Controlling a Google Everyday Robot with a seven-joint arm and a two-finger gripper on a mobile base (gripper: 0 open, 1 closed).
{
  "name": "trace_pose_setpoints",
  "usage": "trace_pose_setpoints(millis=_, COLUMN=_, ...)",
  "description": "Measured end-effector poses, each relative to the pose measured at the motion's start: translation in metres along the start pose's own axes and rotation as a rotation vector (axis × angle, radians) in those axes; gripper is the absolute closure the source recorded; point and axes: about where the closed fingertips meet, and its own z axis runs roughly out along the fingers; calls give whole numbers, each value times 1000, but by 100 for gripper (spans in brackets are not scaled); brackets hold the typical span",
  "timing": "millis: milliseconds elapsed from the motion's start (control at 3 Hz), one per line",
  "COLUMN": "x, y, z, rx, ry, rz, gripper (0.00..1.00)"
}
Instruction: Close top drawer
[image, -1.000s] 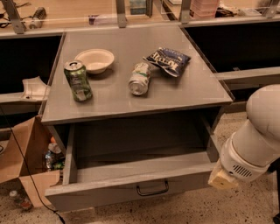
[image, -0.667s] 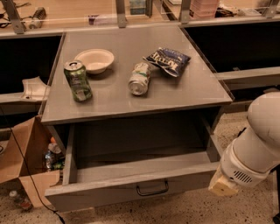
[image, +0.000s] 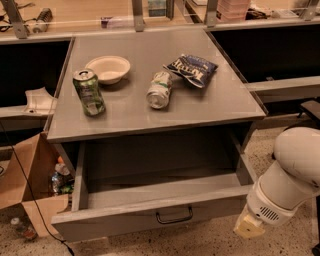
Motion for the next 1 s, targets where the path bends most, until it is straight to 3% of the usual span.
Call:
trace_pose_setpoints(millis=333, x=-4, y=-2, z=7, rx=-10, ry=-5, rz=2, gripper=100)
trace_pose_setpoints(millis=667, x=-23, y=-12, z=22, rx=-12, ry=-19, rz=-15, gripper=100)
trace_pose_setpoints(millis=1000, x=-51, y=-24, z=23, rx=18, ry=-29, rz=-52, gripper=100)
